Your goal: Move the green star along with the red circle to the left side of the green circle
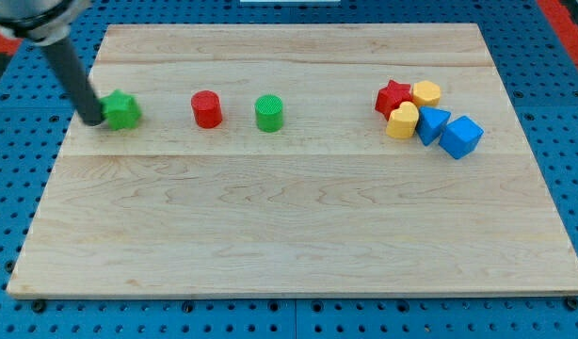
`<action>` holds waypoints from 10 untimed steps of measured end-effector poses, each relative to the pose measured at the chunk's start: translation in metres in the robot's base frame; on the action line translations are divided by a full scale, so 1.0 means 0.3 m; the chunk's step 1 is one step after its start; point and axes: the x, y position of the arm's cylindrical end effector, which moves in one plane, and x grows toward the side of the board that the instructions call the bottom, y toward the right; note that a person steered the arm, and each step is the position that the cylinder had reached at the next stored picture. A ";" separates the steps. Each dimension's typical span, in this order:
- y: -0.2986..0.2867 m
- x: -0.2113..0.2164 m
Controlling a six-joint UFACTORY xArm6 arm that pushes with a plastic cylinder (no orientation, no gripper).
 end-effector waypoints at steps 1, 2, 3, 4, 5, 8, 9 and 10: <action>0.284 -0.002; 0.169 -0.002; -0.045 -0.004; -0.085 -0.057; 0.053 -0.115; 0.462 -0.165; 0.503 -0.166; 0.503 -0.175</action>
